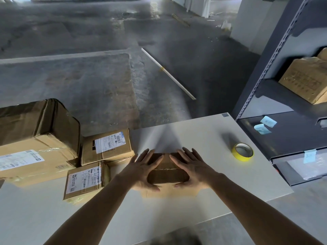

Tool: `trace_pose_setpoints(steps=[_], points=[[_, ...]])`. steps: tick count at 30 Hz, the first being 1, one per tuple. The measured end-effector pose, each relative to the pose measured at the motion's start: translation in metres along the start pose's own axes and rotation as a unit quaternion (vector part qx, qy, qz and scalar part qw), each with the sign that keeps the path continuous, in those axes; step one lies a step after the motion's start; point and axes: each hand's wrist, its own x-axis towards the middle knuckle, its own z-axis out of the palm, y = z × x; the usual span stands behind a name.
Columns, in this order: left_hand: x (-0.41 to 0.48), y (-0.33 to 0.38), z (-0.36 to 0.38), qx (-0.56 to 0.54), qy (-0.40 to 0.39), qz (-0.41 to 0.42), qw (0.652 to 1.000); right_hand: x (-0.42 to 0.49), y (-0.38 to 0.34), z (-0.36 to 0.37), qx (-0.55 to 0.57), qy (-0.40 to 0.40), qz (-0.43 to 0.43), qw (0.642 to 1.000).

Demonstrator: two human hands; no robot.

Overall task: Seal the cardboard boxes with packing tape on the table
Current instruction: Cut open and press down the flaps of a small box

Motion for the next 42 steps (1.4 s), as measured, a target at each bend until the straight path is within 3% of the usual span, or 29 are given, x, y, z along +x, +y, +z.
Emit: trace_pose_setpoints(steps=[11, 25, 32, 38, 42], points=[[0.001, 0.002, 0.000, 0.003, -0.017, -0.009, 1.000, -0.003, -0.002, 0.002, -0.026, 0.005, 0.009, 1.000], [0.002, 0.004, -0.001, -0.043, -0.012, -0.033, 0.998, -0.012, 0.000, 0.002, 0.084, 0.035, 0.062, 0.994], [-0.007, 0.012, -0.004, -0.065, 0.060, -0.016, 0.996, -0.021, 0.003, -0.001, 0.190, 0.103, 0.079, 0.973], [-0.003, 0.027, -0.005, -0.083, 0.187, 0.104, 0.973, -0.023, 0.021, 0.003, 0.274, 0.145, 0.101, 0.945], [0.002, 0.046, -0.004, -0.066, 0.152, 0.088, 0.982, -0.021, 0.028, 0.005, 0.288, 0.188, 0.087, 0.935]])
